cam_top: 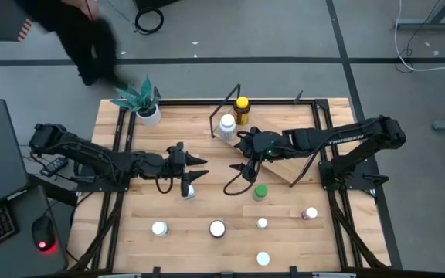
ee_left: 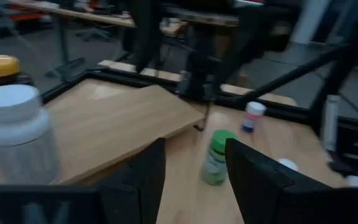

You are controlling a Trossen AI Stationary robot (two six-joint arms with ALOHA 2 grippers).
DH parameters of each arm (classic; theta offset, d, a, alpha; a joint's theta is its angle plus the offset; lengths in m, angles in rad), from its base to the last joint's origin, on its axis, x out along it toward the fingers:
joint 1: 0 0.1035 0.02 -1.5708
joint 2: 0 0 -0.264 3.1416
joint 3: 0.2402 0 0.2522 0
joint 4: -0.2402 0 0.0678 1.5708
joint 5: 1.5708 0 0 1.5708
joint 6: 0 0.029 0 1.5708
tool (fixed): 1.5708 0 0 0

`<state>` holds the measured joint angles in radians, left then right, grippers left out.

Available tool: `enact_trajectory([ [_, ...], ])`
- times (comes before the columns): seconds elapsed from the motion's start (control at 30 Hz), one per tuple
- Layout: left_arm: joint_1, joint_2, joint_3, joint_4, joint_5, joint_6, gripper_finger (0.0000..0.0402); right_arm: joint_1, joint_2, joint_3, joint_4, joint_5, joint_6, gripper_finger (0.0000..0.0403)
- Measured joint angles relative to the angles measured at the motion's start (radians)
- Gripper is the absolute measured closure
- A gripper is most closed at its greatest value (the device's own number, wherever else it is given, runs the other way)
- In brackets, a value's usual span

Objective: Pick and place medicine bottles onto shelf by color
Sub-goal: Put the light green pill bottle on the shelf

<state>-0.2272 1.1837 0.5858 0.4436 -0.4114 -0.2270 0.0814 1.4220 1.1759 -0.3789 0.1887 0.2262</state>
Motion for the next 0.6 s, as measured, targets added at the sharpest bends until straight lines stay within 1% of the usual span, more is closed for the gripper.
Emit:
enact_trajectory([
  [0.1, 0.000, 0.009, 0.000, 0.013, -0.053, -0.012, 0.0228, -0.006, 0.000, 0.000, -0.004, -0.055, -0.017, 0.0035],
  [0.23, -0.003, 0.009, 0.000, 0.017, -0.076, -0.077, 0.0230, -0.007, 0.000, 0.000, -0.041, -0.109, -0.032, 0.0035],
  [0.4, -0.024, 0.009, 0.000, 0.017, -0.122, -0.137, 0.0230, 0.020, 0.000, 0.000, -0.111, -0.112, -0.061, 0.0035],
  [0.6, -0.040, 0.009, 0.000, 0.016, -0.128, -0.211, 0.0228, 0.078, 0.000, 0.000, -0.149, -0.110, -0.052, 0.0035],
])
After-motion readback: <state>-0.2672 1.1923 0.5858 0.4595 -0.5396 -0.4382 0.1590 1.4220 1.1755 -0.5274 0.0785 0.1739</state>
